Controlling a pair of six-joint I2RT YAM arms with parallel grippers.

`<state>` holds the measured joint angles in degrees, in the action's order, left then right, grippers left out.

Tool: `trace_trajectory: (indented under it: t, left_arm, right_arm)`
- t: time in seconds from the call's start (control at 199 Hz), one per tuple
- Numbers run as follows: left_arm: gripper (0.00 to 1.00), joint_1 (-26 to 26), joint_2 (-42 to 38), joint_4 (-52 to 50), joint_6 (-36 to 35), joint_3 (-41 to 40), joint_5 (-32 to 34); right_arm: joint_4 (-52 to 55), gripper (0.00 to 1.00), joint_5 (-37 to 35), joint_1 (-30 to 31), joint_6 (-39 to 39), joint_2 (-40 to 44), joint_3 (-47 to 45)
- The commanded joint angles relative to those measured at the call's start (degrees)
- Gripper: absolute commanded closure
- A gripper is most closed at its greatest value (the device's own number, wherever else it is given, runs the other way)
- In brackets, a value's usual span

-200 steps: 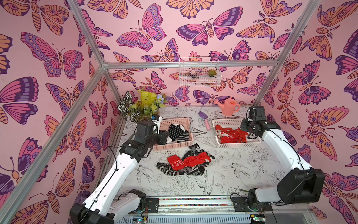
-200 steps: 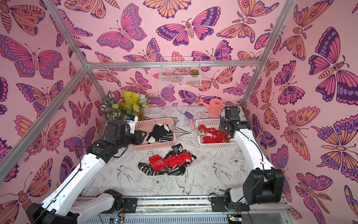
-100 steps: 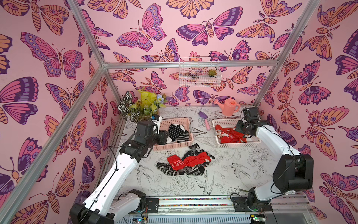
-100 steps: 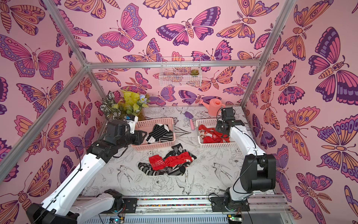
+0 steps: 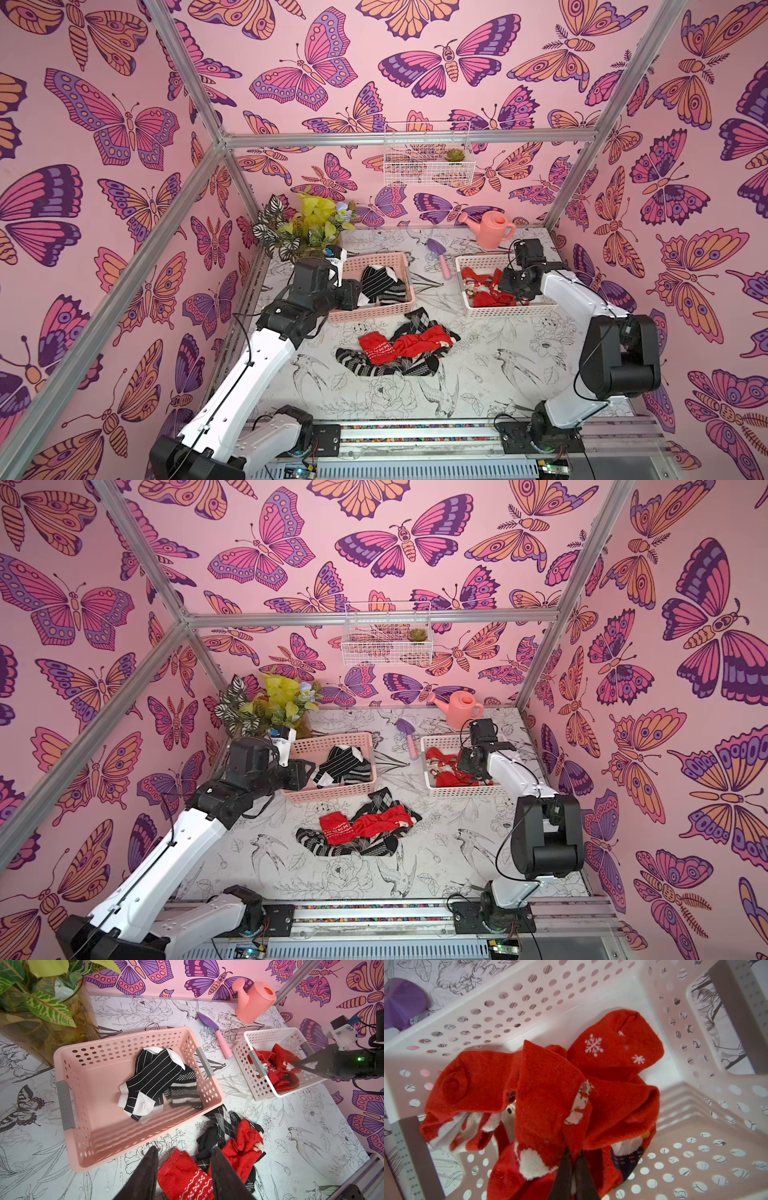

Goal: Sort the socks into the basket by color
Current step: Place the sock in the bin.

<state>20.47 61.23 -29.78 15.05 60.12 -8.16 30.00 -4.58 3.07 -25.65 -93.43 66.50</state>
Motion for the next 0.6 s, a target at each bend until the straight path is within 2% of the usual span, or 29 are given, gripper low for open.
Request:
trace_trajectory:
  t: [0.0, 0.246, 0.592]
  left_arm:
    - [0.56, -0.4, -0.1, 0.5, -0.6, -1.1, -0.9]
    - [0.56, -0.4, -0.2, 0.5, -0.5, -1.0, -1.1]
    - [0.56, -0.3, -0.7, 0.4, -0.5, -1.0, -1.2]
  right_arm:
    - [0.2, 0.92, 0.8, -0.3, -0.9, 0.7, -0.8]
    - [2.5, 0.77, 0.1, -0.3, -0.4, 2.9, -0.8]
    - [7.3, 0.70, -1.6, 0.2, 1.2, 12.2, -1.1]
